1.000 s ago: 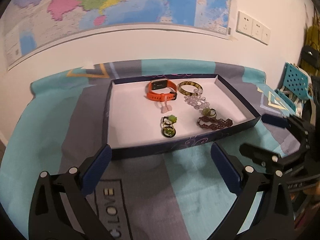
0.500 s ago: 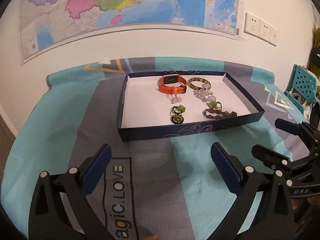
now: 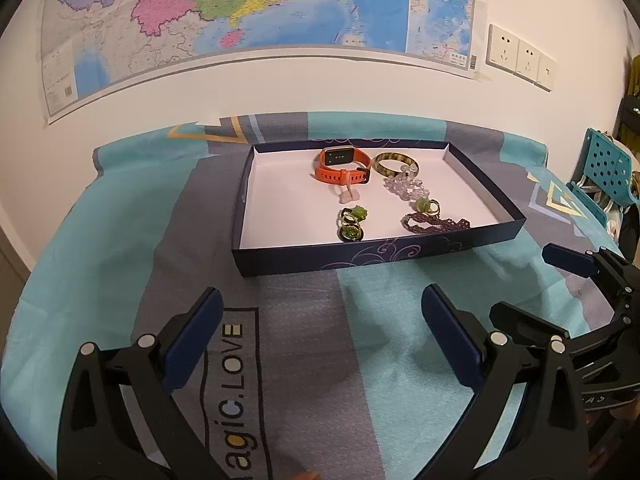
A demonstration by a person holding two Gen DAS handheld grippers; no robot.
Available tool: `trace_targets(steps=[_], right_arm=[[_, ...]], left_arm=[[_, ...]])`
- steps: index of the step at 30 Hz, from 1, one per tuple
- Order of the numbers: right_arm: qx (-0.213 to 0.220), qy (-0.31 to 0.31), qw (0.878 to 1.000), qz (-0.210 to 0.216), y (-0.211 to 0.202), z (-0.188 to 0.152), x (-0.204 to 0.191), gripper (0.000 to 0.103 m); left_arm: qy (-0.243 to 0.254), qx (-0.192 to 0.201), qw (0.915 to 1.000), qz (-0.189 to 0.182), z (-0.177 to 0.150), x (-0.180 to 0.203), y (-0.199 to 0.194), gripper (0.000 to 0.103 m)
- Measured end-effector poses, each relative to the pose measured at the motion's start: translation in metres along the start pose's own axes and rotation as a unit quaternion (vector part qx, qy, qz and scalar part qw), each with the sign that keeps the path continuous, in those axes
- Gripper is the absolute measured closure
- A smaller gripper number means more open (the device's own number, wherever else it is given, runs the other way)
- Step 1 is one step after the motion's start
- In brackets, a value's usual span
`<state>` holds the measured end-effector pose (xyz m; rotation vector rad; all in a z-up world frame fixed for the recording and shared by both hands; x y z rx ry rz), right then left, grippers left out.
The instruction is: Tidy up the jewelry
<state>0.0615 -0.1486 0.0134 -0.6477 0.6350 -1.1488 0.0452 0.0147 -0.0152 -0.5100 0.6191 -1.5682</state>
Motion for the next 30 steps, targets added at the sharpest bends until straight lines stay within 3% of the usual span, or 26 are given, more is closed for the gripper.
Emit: trace_targets(steps=[30], right_arm=[[-0.006,0.009,1.0,0.003,0.0025,-0.0014,0.0027,0.007]], left_arm=[[0.0,-0.008,1.0,-0.002,-0.0002,0.0003,0.0041,0.006]])
Point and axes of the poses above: each gripper's, at about its wrist camera, not at the fingertips, and y roughly the way its jaws point, x to its right, z to its top, the point moved 4 cm from there along y, roughly the way its jaws point, and after that the axes turned 4 degrees about y, right-handed, at the moved point
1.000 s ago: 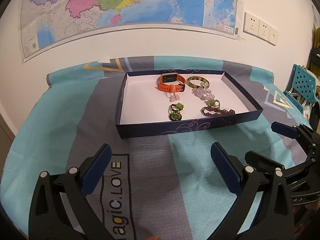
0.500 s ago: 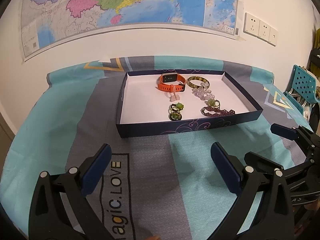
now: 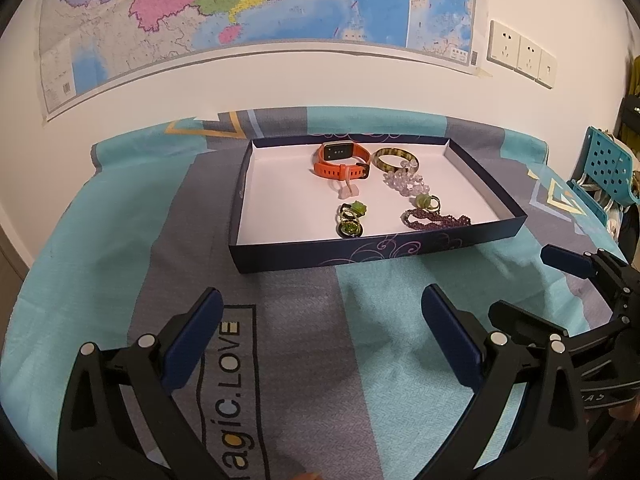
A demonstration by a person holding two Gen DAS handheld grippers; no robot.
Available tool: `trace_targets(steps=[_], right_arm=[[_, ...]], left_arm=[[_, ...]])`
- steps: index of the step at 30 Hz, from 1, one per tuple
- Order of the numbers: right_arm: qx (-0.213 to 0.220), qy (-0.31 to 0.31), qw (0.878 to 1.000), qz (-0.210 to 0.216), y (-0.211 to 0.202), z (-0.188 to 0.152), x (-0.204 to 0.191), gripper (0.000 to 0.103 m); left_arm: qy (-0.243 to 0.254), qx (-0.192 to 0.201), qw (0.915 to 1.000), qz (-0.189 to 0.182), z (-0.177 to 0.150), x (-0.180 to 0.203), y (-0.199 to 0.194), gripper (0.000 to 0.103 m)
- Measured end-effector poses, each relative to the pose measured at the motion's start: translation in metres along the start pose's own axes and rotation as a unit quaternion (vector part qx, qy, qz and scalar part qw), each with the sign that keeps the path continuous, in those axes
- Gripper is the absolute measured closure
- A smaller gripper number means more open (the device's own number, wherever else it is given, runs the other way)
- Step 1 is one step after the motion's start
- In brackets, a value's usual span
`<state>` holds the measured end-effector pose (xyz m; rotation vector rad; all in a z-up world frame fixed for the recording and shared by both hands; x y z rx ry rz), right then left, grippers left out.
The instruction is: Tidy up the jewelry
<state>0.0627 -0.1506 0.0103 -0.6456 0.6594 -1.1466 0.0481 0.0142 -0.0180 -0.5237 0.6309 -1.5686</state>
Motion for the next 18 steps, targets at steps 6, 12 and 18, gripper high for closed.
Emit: trace_targets(steps=[6,12,18], right_arm=[[-0.001,0.001,1.0,0.0,0.0008,0.0009,0.0005,0.007],[-0.003,0.001,1.0,0.002,0.0021,0.0007,-0.0002,0.007],[-0.007,0.001,1.0,0.002,0.0038,-0.0006,0.0002,0.007]], left_arm=[[-0.001,-0.002,1.0,0.0,0.0003,-0.0009,0.0009,0.005],[-0.001,-0.002,1.0,0.001,0.0007,-0.0015,0.0022,0.006],[-0.001,-0.005,1.0,0.0,0.0002,-0.0012,0.0033,0.005]])
Point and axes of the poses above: each gripper's, at about its wrist camera, not at the fingertips, and y roughly the way its jaws point, x to its right, z to its top, the point moved 4 cm from there along y, roughly the way its jaws point, and after that the axes turned 4 degrees about y, right-handed, at the moved point
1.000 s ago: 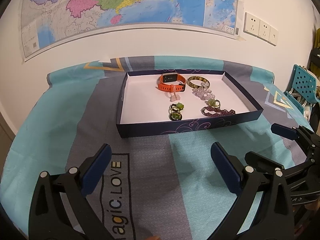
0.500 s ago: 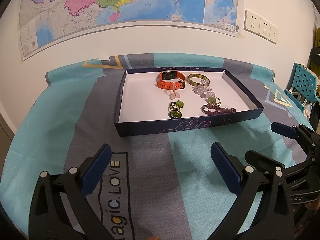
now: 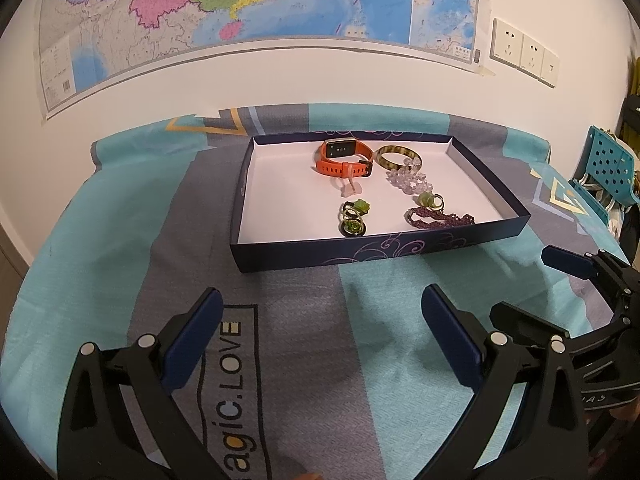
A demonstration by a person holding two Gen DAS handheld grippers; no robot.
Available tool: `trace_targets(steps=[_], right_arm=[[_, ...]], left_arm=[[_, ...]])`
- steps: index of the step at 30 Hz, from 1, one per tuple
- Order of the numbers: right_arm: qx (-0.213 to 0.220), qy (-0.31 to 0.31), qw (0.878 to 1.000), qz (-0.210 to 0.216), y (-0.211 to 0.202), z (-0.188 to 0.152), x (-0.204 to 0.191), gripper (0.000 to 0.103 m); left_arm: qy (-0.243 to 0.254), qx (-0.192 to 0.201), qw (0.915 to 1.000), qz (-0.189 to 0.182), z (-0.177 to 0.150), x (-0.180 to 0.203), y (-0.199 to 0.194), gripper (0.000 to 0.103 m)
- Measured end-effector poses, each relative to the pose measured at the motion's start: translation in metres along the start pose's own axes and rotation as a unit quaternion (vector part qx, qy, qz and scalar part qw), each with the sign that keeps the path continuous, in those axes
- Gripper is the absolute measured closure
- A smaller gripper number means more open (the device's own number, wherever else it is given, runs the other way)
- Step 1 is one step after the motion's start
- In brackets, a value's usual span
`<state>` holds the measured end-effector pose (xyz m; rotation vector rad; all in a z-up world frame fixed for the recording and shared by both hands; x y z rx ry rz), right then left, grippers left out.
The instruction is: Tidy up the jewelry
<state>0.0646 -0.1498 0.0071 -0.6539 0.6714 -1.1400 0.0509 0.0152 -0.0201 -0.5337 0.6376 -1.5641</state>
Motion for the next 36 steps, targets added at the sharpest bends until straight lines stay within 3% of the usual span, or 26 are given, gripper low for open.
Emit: trace_targets(steps=[36], right_arm=[[-0.004,0.004,1.0,0.0,0.0021,-0.0022,0.0035,0.007]], left_arm=[[0.0,-0.006,1.0,-0.004,-0.0052,0.0017,0.0041,0.005]])
Point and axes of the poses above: each gripper's, at about its wrist camera, not at the fingertips, and y roughly the way its jaws point, x to its right, z to its top, the point moved 4 cm from there along y, roughly the way its jaws point, and after that the axes turned 4 degrees about y, right-handed, at the moved point
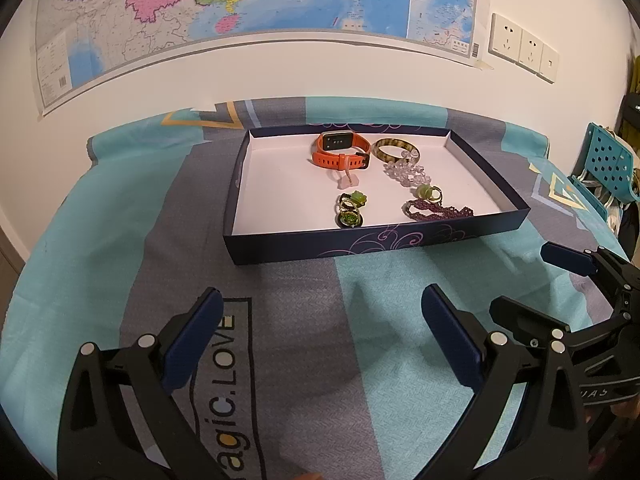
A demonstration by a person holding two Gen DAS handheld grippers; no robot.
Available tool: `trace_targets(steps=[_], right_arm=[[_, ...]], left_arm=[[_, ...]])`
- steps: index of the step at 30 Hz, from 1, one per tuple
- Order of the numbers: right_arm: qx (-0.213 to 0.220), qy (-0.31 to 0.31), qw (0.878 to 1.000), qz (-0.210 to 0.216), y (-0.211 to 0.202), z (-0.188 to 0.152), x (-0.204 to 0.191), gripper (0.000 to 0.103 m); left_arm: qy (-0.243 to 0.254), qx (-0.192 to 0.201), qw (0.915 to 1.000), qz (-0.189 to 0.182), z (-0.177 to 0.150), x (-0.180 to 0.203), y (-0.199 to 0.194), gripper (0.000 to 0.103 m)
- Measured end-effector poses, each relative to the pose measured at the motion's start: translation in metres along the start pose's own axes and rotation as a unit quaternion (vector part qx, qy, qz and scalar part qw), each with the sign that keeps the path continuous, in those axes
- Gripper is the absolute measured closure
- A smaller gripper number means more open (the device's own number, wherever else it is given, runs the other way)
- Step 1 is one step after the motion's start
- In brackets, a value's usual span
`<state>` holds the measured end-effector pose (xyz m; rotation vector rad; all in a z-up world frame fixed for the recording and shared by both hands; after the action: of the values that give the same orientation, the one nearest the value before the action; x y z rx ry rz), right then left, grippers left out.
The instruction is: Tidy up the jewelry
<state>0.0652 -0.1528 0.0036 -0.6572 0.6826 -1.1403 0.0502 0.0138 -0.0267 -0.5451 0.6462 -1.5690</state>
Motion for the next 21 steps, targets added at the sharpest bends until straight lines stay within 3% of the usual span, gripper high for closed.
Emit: trace_targets(steps=[21], right_arm=[[0.0,0.002,1.0,0.0,-0.0008,0.0007,0.0014,0.007]], left_arm=[[0.001,-0.001,1.0,0.001,-0.0001,-0.0001,0.0011,0.005]])
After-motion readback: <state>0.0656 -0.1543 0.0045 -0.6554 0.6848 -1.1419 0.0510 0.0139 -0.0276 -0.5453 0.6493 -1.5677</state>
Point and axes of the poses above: each gripper's, at about its wrist camera, not at the fingertips, and y roughly the way its jaws point, x to its right, z to its top, the point moved 4 cm from there along y, roughly the way its jaws point, and after that the axes turned 4 degrees about y, right-handed, at the moved point
